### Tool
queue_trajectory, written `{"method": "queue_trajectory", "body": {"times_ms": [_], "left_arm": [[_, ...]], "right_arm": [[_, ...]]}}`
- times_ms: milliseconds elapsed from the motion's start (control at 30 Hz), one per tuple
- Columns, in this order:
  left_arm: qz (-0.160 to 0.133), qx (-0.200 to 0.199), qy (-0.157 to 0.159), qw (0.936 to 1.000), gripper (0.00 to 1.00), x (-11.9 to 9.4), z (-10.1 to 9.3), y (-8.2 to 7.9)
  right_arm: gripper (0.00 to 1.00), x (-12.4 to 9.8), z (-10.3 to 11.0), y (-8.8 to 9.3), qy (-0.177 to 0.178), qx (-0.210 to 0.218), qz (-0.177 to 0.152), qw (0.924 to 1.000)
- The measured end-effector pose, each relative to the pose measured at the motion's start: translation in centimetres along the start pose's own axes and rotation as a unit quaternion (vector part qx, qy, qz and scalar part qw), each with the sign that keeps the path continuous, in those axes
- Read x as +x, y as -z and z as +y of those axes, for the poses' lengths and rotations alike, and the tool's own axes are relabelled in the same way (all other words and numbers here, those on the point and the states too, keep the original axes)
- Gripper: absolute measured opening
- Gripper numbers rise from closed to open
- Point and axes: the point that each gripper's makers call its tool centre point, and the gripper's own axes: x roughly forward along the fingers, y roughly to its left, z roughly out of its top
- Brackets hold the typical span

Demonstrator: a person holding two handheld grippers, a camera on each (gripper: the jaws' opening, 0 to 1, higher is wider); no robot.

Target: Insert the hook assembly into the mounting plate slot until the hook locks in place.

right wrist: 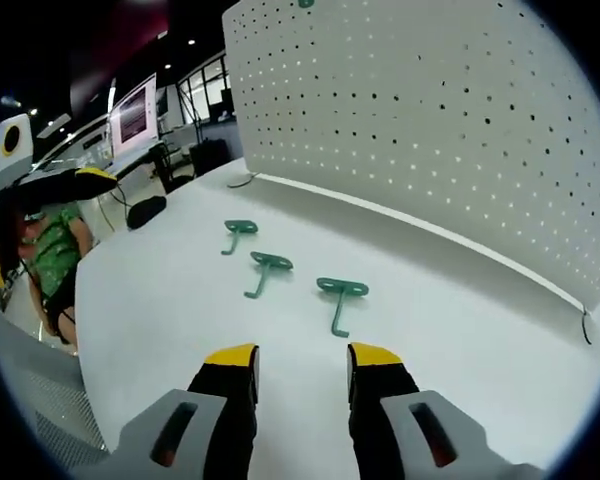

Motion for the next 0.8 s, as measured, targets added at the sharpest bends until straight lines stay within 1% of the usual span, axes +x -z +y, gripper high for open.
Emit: {"method": "queue_trajectory", "body": {"times_ms": [200, 300, 533, 700, 800], "left_arm": [[-0.002, -0.007, -0.004, 1.0, 0.79, 0.0, 0.3, -0.1], [0.001, 0.0, -0.002, 1.0, 0.79, 0.2, 0.3, -0.2], [0.002, -0.005, 0.0, 1.0, 0.78, 0.3, 0.1, 0.0], [0.006, -0.008, 0.002, 0.9999, 0.78, 0.3, -0.1, 0.3], [0.008, -0.008, 0.002, 0.9999, 0.78, 0.2, -0.2, 0.4]], "right_arm": [[0.34, 0.4, -0.4, 0.0, 0.002, 0.014, 0.001, 0.9999], [0.34, 0.7, -0.7, 0.3, 0.004, 0.015, 0.008, 0.9998], [0.33, 1.2, -1.2, -0.4, 0.011, 0.023, 0.006, 0.9997], [0.29, 1.6, -1.7, -0.4, 0.019, 0.041, 0.005, 0.999], [0.28, 1.9, -1.8, -0.1, 0.024, 0.04, 0.012, 0.9988]]}}
